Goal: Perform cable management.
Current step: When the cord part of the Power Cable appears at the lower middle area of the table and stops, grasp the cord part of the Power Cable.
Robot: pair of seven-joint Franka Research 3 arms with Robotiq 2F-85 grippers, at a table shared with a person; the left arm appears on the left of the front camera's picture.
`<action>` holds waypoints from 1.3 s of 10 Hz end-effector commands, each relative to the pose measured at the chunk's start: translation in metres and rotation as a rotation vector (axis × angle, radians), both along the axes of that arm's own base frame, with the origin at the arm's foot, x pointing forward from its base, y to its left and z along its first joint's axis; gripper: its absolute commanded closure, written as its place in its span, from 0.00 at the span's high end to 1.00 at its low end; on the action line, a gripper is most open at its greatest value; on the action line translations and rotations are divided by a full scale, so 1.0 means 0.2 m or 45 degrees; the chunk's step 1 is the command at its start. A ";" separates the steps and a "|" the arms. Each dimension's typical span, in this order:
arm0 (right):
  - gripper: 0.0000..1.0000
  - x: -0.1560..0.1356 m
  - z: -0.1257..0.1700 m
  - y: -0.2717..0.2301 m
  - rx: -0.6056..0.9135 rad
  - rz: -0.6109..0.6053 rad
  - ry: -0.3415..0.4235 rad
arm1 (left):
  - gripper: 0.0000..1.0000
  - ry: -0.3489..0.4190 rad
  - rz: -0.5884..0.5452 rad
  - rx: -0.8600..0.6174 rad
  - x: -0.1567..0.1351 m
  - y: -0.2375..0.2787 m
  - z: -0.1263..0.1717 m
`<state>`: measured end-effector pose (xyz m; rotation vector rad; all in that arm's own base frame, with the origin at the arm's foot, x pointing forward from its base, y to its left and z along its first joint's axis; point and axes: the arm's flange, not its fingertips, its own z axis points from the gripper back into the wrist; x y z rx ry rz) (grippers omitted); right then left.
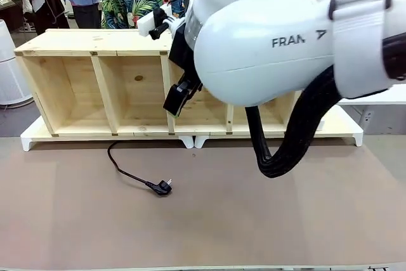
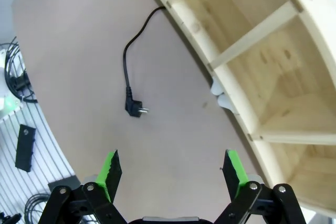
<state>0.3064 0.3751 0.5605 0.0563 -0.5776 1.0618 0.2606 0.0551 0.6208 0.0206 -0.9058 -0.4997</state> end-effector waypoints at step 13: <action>1.00 0.05 -0.36 0.34 -0.126 0.081 0.233 | 1.00 -0.012 0.020 -0.014 0.02 -0.01 0.00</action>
